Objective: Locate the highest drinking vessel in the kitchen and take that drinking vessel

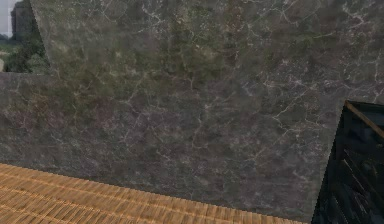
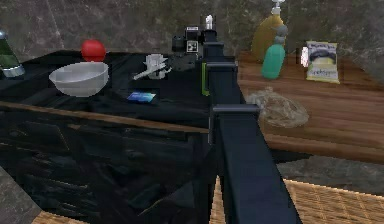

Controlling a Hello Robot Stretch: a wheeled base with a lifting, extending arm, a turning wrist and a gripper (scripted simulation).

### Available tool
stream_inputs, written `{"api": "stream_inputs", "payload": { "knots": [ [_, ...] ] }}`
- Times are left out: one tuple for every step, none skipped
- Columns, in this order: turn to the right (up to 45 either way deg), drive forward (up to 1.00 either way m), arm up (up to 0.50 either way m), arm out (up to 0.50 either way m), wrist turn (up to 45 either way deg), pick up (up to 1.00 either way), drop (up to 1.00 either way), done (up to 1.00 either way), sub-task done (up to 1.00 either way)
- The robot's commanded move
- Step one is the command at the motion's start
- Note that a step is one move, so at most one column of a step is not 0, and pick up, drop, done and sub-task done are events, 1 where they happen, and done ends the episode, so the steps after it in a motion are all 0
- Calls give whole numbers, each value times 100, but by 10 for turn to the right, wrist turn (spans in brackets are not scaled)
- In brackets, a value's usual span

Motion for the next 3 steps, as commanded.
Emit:
{"api": "stream_inputs", "payload": {
  "knots": [
    [0,0,0,0,120,0,0,0,0],
    [0,0,0,0,0,100,0,0,0],
    [0,0,0,0,0,0,0,100,0]
  ]
}}
